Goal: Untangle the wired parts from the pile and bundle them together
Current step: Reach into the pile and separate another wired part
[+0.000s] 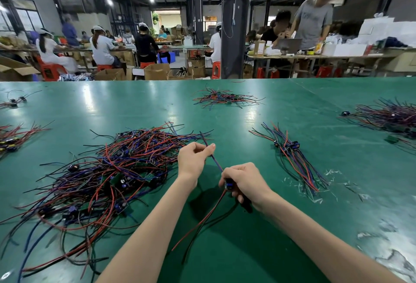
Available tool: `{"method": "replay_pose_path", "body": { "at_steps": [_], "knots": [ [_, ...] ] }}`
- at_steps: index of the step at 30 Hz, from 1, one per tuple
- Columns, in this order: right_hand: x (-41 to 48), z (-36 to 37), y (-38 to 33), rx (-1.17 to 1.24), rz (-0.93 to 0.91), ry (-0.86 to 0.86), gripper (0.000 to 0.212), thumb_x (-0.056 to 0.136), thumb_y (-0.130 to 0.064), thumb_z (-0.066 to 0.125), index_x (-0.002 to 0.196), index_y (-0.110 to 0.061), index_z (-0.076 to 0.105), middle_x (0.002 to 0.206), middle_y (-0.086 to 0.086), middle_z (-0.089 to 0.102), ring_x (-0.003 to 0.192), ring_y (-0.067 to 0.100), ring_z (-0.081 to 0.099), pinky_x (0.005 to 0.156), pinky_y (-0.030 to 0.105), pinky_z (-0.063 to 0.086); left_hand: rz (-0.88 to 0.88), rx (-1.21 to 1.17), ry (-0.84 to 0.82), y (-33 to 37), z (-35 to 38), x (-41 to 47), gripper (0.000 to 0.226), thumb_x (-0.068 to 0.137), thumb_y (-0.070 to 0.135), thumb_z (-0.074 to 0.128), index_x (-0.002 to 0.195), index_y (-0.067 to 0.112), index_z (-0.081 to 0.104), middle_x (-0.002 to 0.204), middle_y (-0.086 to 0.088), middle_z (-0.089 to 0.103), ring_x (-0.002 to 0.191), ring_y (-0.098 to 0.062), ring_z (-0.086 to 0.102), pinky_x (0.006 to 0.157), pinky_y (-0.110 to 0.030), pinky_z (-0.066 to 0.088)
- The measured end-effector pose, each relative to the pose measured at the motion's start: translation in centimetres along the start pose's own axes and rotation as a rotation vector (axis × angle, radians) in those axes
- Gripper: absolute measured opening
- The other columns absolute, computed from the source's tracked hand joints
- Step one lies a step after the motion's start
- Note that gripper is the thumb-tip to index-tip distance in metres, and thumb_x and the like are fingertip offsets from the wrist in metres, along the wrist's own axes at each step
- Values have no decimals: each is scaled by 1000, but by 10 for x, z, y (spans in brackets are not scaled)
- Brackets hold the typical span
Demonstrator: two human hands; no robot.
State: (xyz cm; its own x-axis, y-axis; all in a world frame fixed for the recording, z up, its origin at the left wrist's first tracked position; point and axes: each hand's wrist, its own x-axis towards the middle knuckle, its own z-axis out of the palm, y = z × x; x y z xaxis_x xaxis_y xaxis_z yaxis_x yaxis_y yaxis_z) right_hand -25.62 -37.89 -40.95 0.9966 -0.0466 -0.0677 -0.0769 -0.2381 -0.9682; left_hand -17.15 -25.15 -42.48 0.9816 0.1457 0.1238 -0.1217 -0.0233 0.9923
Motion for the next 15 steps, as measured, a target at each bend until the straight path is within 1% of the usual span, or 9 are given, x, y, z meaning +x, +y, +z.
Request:
{"method": "replay_pose_path", "body": {
  "at_steps": [2, 4, 8, 11, 13, 15],
  "knots": [
    [-2, 2, 0, -2, -6, -16, 28, 75, -11, 56, 49, -11, 67, 43, -1, 52, 34, 13, 41, 33, 17, 29, -26, -38, -9, 1, -2, 1, 28, 82, 23, 73, 59, 12, 61, 56, 3, 64, 49, -9, 45, 55, -25, 40],
    [-3, 4, -1, -2, -13, -26, 29, 75, -10, 55, 49, -11, 67, 43, -1, 52, 33, 12, 41, 32, 17, 29, -21, -42, 0, 1, -3, 1, 31, 85, 21, 70, 57, 11, 62, 55, 1, 62, 48, -9, 43, 56, -26, 40],
    [-3, 3, -2, -12, -8, -17, 28, 75, -11, 56, 50, -10, 67, 44, 1, 53, 34, 13, 42, 32, 18, 30, 21, -6, 70, 4, -5, 2, 19, 82, 18, 73, 64, 15, 68, 54, 10, 63, 48, -4, 47, 62, -26, 42],
    [-3, 3, -2, -26, -8, -16, 27, 75, -11, 56, 50, -11, 67, 44, 1, 53, 33, 12, 42, 32, 17, 30, 63, 79, 102, 4, -7, 4, 22, 80, 23, 75, 62, 15, 66, 57, 7, 62, 53, -7, 48, 64, -28, 42],
    [-4, 3, -2, -40, -7, -17, 27, 74, -11, 56, 49, -11, 67, 41, -1, 51, 32, 12, 41, 32, 17, 30, 38, 58, 102, 5, -8, 4, 26, 81, 24, 74, 60, 13, 63, 61, 1, 64, 53, -10, 46, 62, -28, 41],
    [-4, 4, -2, -55, -2, -13, 28, 74, -11, 55, 48, -11, 66, 39, -3, 49, 31, 11, 40, 32, 16, 29, -38, -53, 74, 7, -8, 4, 29, 83, 23, 72, 59, 10, 62, 59, -1, 65, 48, -8, 44, 55, -24, 40]
  ]
}}
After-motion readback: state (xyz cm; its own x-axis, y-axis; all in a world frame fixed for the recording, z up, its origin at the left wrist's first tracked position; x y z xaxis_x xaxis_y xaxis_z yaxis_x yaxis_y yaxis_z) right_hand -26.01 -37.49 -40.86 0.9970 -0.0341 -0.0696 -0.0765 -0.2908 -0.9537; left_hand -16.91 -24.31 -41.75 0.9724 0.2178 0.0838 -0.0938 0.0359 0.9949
